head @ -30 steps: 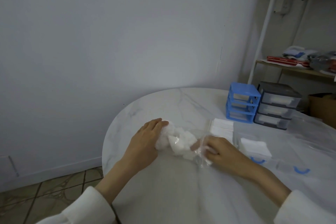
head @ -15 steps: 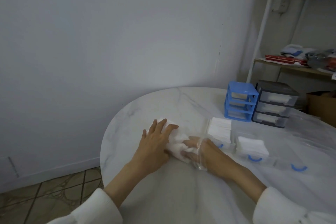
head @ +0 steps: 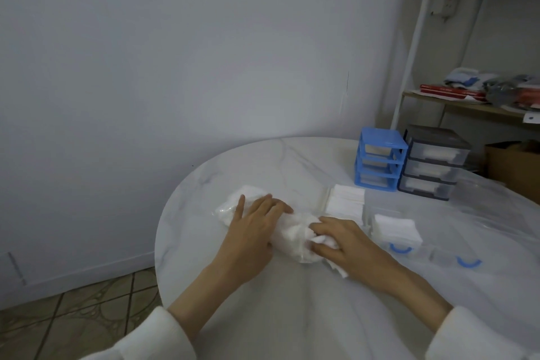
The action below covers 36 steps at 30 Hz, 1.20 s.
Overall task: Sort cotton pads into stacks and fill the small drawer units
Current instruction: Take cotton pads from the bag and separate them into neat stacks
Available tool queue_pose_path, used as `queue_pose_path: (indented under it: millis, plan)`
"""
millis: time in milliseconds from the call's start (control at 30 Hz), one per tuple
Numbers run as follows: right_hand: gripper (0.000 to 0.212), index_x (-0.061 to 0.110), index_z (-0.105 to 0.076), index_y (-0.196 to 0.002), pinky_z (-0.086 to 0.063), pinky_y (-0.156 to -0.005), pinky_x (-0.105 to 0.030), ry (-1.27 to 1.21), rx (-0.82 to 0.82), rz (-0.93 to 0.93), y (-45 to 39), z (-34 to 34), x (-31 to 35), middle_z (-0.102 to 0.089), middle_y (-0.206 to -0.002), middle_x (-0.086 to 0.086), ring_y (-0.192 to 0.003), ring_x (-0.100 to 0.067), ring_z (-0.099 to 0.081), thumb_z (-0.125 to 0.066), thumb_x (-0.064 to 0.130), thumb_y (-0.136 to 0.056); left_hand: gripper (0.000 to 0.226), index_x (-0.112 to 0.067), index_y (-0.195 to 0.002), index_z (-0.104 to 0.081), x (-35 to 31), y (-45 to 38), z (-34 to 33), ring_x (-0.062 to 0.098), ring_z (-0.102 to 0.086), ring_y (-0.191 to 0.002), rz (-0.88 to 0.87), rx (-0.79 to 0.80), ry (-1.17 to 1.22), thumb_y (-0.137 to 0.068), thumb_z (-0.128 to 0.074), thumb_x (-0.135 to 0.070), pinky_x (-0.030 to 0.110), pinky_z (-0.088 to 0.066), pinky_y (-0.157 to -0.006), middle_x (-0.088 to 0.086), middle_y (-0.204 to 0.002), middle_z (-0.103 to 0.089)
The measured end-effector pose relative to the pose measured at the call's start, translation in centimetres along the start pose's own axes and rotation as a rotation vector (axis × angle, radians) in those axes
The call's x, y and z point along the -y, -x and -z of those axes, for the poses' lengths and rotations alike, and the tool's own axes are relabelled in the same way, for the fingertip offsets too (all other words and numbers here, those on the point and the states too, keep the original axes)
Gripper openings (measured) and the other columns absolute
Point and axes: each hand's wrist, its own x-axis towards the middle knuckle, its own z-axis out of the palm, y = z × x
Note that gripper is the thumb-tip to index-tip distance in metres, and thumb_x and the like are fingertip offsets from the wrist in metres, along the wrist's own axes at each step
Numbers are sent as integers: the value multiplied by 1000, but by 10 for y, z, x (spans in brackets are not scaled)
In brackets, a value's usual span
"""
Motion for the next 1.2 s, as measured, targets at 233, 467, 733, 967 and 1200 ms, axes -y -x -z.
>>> queue_pose_path:
  millis: [233,467,733,967,1200]
  plan:
    - [26,5,-60,-76,-34,-64,-19,-33,-49,-71,34,31,-12,-56,-74,1,-74,-9,-51,-62,27,-89,81,-29,-141,-22,-12,-3,9,6,2,-145,73,57,-65,-75,-40,15,43,17,-113,-16,-147,-26]
    - [14,23,-63,-75,-39,-65,-23,-21,-106,-178,71,59,-27,-60,-76,3,-75,-10,-53,-69,33,-83,77,-27,-139,-30,-32,-11,14,7,-9,-144,151,-22,-15,-74,-39,14,40,18,-112,-9,-143,-39]
    - [38,16,-66,-75,-35,-78,-27,46,-153,-194,77,63,-27,-61,-79,4,-87,-6,-48,-59,53,-78,64,-17,-116,-59,-70,-22,7,16,-49,-109,-28,-233,229,-65,-38,17,31,-24,-111,1,-115,-63]
    - [15,31,-61,-69,-26,-90,-10,-5,-234,-232,65,71,-26,-49,-105,35,-103,19,-38,-66,33,-82,31,-23,-104,-63,-95,-26,-5,7,-54,-93,-119,-178,572,-88,-38,-29,22,-41,-81,-10,-97,-60]
    - [18,19,-63,-76,-41,-80,-9,-248,-393,-232,45,81,-21,-63,-80,14,-83,3,-57,-60,35,-84,18,-11,-95,-65,-106,-47,-8,19,-65,-81,5,-104,1081,-81,-64,-24,25,-53,-64,4,-89,-69]
